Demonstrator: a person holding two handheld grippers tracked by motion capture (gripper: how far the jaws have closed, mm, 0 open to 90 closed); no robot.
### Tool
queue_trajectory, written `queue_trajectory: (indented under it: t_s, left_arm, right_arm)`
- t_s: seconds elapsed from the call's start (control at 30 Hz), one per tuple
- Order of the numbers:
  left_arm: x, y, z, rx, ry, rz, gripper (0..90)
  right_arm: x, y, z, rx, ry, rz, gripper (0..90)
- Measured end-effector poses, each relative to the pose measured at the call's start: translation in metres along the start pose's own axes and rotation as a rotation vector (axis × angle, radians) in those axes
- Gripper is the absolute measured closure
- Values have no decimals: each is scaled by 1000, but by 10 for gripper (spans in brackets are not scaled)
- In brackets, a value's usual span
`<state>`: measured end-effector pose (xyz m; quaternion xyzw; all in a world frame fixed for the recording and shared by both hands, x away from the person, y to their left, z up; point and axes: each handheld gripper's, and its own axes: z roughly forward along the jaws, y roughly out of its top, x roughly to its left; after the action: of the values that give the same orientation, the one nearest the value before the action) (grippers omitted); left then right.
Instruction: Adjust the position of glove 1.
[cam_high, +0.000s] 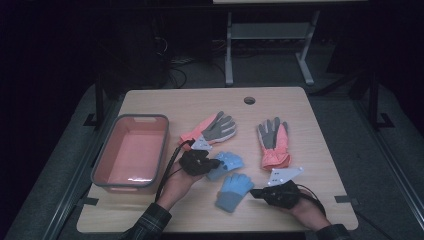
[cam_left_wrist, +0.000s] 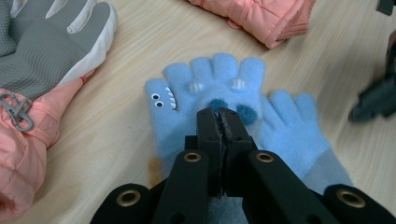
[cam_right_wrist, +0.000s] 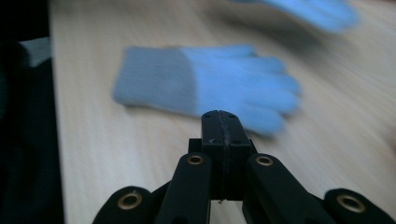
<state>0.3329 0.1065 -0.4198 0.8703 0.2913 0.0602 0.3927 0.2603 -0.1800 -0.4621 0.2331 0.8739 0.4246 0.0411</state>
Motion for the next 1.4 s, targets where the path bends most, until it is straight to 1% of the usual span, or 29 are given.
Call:
queue_trajectory:
  t_s: [0.03, 0.07, 0.1, 0.13, 0.17, 0.23, 0.3, 0.37, 0.43, 0.53, 0.57, 0.63, 0.7, 0.73, 0.77, 0.8, 0.83, 0.87, 0.9, 0.93, 0.97, 1.0, 1.03, 1.07, 1.1, 1.13, 1.2, 1.27, 1.4]
  left_arm:
    - [0, 0, 0, 0, 1, 4, 884]
    - [0, 0, 0, -3, -2, 0, 884]
    - [0, 0, -1, -4, -4, -3, 884]
    - [-1, 0, -1, -7, -4, -6, 884]
    - [-1, 0, -1, -7, -5, -6, 884]
    - [-1, 0, -2, -1, -6, -1, 884]
    - [-1, 0, -2, 1, -9, -2, 884]
    - [-1, 0, -2, -3, -11, -9, 884]
    - [-1, 0, -3, -7, -10, -4, 884]
    - [-1, 0, -4, -9, -10, -1, 884]
    - [-1, 0, -4, -8, -12, 0, 884]
    - [-2, -1, -5, -18, -16, -17, 884]
    - [-3, -2, -7, -17, -19, -5, 884]
    - [-4, -2, -8, -18, -25, -11, 884]
    - [-5, -3, -10, -11, -27, -3, 884]
    - [-5, -3, -10, -21, -27, 4, 884]
    - [-7, -4, -12, -23, -32, 4, 884]
    - [-9, -4, -13, -25, -35, -9, 884]
    - [-11, -5, -14, -23, -37, -3, 884]
    - [-12, -6, -15, -23, -38, 9, 884]
    - [-16, -8, -15, -27, -42, -5, 884]
    - [-19, -9, -15, -24, -48, -1, 884]
    - [-21, -11, -14, -19, -52, 3, 884]
    - [-24, -13, -13, -22, -55, 1, 884]
    - [-28, -14, -12, -11, -60, 13, 884]
    - [-30, -15, -12, 0, -63, 23, 884]
    - [-35, -17, -10, 3, -66, 26, 884]
    - [-37, -18, -9, 11, -67, 39, 884]
    - [-39, -21, -8, 15, -64, 42, 883]
  right_arm:
    - [3, 2, 4, 5, 19, -4, 900]
    - [10, 6, 15, 22, 46, -25, 900]
    - [10, 6, 15, 22, 46, -25, 900]
    - [13, 8, 20, 28, 52, -35, 900]
    - [17, 12, 29, 35, 73, -44, 900]
    - [19, 13, 32, 38, 80, -46, 900]
    - [24, 20, 44, 45, 93, -62, 900]
    - [26, 24, 49, 44, 98, -65, 900]
    - [26, 26, 52, 41, 99, -69, 900]
    - [27, 35, 64, 38, 85, -80, 900]
    - [27, 35, 64, 38, 85, -80, 900]
    - [25, 38, 66, 30, 82, -78, 900]
    - [23, 38, 63, 25, 81, -74, 861]
    - [21, 37, 60, 19, 74, -76, 820]
    - [19, 36, 56, 11, 62, -66, 766]
    - [17, 35, 53, 5, 56, -64, 737]
    - [16, 33, 49, -1, 40, -62, 693]
    - [14, 31, 45, -9, 22, -61, 657]
    - [11, 25, 35, -10, -20, -57, 580]
    - [11, 25, 35, -10, -20, -57, 580]
    - [9, 21, 31, -4, -40, -51, 548]
    - [7, 18, 26, 1, -58, -44, 516]
    - [3, 11, 18, -4, -80, -19, 477]
    - [3, 11, 18, -4, -80, -19, 477]
    - [0, 7, 14, -7, -98, -18, 457]
    - [-3, 3, 9, -7, -115, -3, 440]
    - [-6, -3, 3, -8, -140, 10, 405]
    - [-11, -10, -4, -5, -163, 25, 387]
    - [-17, -22, -14, 10, -201, 50, 344]
